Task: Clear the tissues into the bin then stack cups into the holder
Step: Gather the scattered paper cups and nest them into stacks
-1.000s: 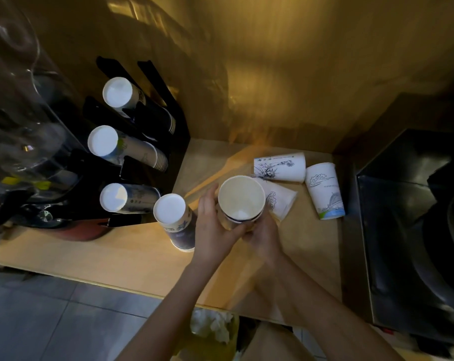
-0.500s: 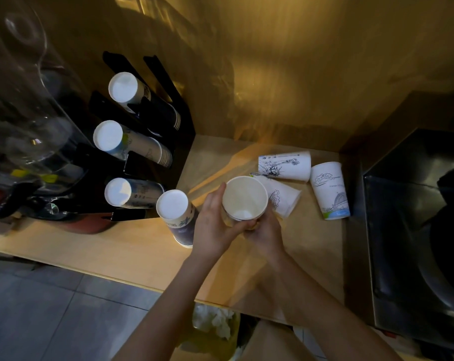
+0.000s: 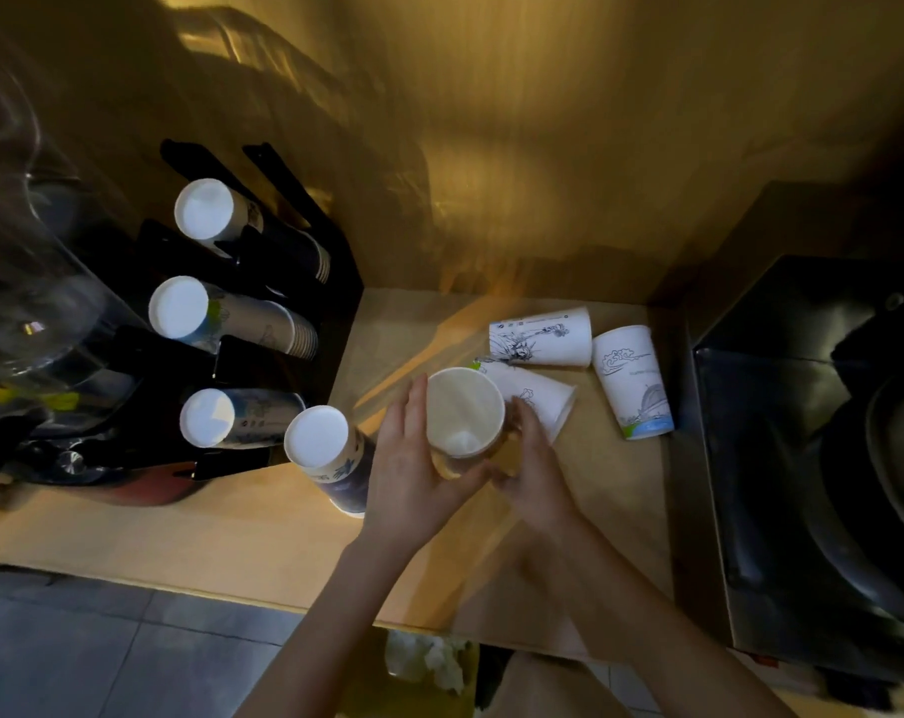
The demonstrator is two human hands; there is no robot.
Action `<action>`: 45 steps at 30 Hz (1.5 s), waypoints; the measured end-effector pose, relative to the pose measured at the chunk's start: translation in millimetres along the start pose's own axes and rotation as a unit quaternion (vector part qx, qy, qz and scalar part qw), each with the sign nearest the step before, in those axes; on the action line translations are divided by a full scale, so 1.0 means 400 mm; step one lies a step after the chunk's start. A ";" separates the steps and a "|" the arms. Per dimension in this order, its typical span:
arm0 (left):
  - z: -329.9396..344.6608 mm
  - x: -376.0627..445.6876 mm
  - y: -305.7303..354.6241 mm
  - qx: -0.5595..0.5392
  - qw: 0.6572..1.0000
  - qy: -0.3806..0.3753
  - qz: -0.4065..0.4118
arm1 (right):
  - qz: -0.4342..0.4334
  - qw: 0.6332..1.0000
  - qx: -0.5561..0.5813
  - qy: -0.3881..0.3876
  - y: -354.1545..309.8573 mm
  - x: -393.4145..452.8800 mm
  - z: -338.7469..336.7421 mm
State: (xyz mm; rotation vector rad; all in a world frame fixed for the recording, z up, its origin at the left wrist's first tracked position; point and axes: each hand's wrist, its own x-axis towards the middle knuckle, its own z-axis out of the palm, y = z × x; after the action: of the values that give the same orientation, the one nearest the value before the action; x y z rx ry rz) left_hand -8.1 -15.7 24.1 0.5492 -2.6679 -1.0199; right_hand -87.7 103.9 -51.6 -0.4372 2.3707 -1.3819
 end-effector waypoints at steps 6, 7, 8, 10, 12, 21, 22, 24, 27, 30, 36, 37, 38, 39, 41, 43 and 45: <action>-0.020 0.040 0.137 -0.073 0.983 0.088 0.141 | 0.029 0.972 0.024 0.233 0.000 -0.002 -0.123; -0.010 0.047 0.159 -0.097 0.979 0.087 0.157 | 0.041 0.967 0.030 0.251 -0.002 0.006 -0.147; 0.005 0.054 0.177 -0.115 0.976 0.075 0.169 | 0.048 0.961 0.030 0.270 -0.003 0.015 -0.169; 0.047 0.067 0.200 -0.128 0.974 0.032 0.184 | 0.045 0.949 0.014 0.312 0.001 0.034 -0.209; 0.099 0.078 0.203 -0.122 0.975 -0.032 0.182 | 0.058 0.945 -0.028 0.322 0.010 0.055 -0.239; 0.290 0.160 0.101 0.193 0.945 -0.254 0.075 | 0.198 0.937 -0.239 0.159 0.081 0.133 -0.250; 0.298 0.166 0.097 0.205 0.941 -0.262 0.064 | 0.212 0.932 -0.252 0.155 0.089 0.137 -0.248; 0.313 0.175 0.092 0.228 0.935 -0.266 0.052 | 0.222 0.922 -0.278 0.153 0.107 0.141 -0.240; 0.327 0.187 0.082 0.253 0.931 -0.257 0.063 | 0.219 0.915 -0.302 0.155 0.132 0.137 -0.227; 0.335 0.188 0.078 0.262 0.929 -0.244 0.087 | 0.206 0.908 -0.322 0.169 0.149 0.136 -0.217; 0.326 0.193 0.085 0.260 0.931 -0.220 0.134 | 0.218 0.895 -0.361 0.146 0.153 0.140 -0.210; 0.318 0.195 0.092 0.239 0.939 -0.203 0.139 | 0.217 0.893 -0.371 0.132 0.154 0.138 -0.210; 0.308 0.195 0.101 0.206 0.950 -0.188 0.139 | 0.214 0.891 -0.382 0.121 0.154 0.135 -0.210; 0.295 0.193 0.112 0.159 0.963 -0.175 0.133 | 0.211 0.888 -0.393 0.113 0.154 0.131 -0.211; 0.265 0.177 0.135 0.035 0.982 -0.148 0.112 | 0.208 0.883 -0.407 0.101 0.151 0.124 -0.214; 0.242 0.149 0.153 -0.077 0.985 -0.120 0.094 | 0.206 0.889 -0.399 0.093 0.144 0.120 -0.219; 0.230 0.113 0.162 -0.127 0.985 -0.092 0.071 | 0.208 0.901 -0.369 0.091 0.131 0.115 -0.228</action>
State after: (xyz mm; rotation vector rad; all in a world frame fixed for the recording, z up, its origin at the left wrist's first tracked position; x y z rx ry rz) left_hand -97.5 64.2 4.5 0.2191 -2.6253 -1.4002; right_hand -174.2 178.6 -62.8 0.0368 2.8618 -0.3139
